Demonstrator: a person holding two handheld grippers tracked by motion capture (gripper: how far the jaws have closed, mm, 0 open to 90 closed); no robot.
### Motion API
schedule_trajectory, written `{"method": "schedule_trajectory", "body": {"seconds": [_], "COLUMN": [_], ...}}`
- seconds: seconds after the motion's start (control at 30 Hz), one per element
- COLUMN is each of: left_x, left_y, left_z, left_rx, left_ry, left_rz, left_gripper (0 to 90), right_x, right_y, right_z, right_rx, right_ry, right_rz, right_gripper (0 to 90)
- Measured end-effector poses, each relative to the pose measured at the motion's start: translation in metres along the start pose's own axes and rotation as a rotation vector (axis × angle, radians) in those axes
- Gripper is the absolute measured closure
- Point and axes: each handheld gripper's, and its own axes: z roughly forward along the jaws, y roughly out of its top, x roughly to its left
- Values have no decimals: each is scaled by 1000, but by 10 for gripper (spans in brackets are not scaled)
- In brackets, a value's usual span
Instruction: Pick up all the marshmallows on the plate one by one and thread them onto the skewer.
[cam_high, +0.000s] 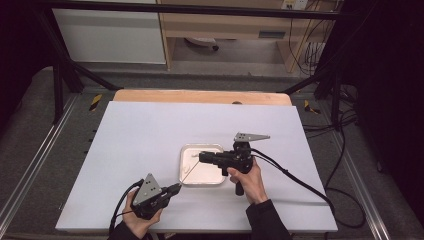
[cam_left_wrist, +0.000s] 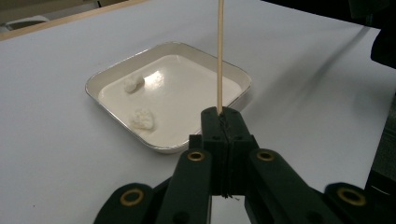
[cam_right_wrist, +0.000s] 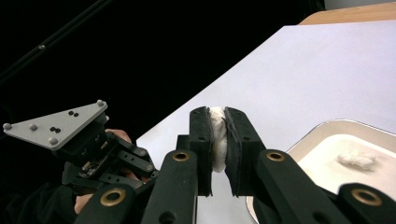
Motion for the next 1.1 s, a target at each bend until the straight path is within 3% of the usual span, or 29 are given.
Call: {"method": "schedule_trajectory", "body": {"seconds": [0.6,0.63,0.67,0.7,0.73,0.77,0.83,0.87,0.93,1.0,1.1], "left_x": [-2,-3,-3,-5,-8,-9,-1,1,1,1,1], "left_y": [0,0,3,10,17,18,13,12,12,13,11], "left_z": [2,3,1,0,1,3,2,0,-1,0,1], "left_rx": [10,8,-32,-46,-36,-39,-37,-38,-37,-42,-26], "left_ry": [-8,-13,-32,-29,16,44,16,13,24,11,22], "left_rz": [7,8,0,-2,38,38,-21,-28,-17,-26,-25], "left_gripper": [893,893,893,894,893,893,894,893,893,892,892], "right_x": [3,3,3,3,6,10,13,12,11,13,15], "right_y": [-10,-10,-11,-13,-22,-30,-34,-34,-33,-33,-30], "right_z": [5,5,6,11,23,34,45,47,50,49,44], "right_rx": [12,12,17,81,142,158,137,148,147,135,113], "right_ry": [22,22,30,60,90,95,81,83,81,69,27], "right_rz": [-40,-39,-35,-29,-30,-50,-65,-63,-50,-61,-86], "right_gripper": [830,830,829,825,823,823,818,816,810,797,707]}}
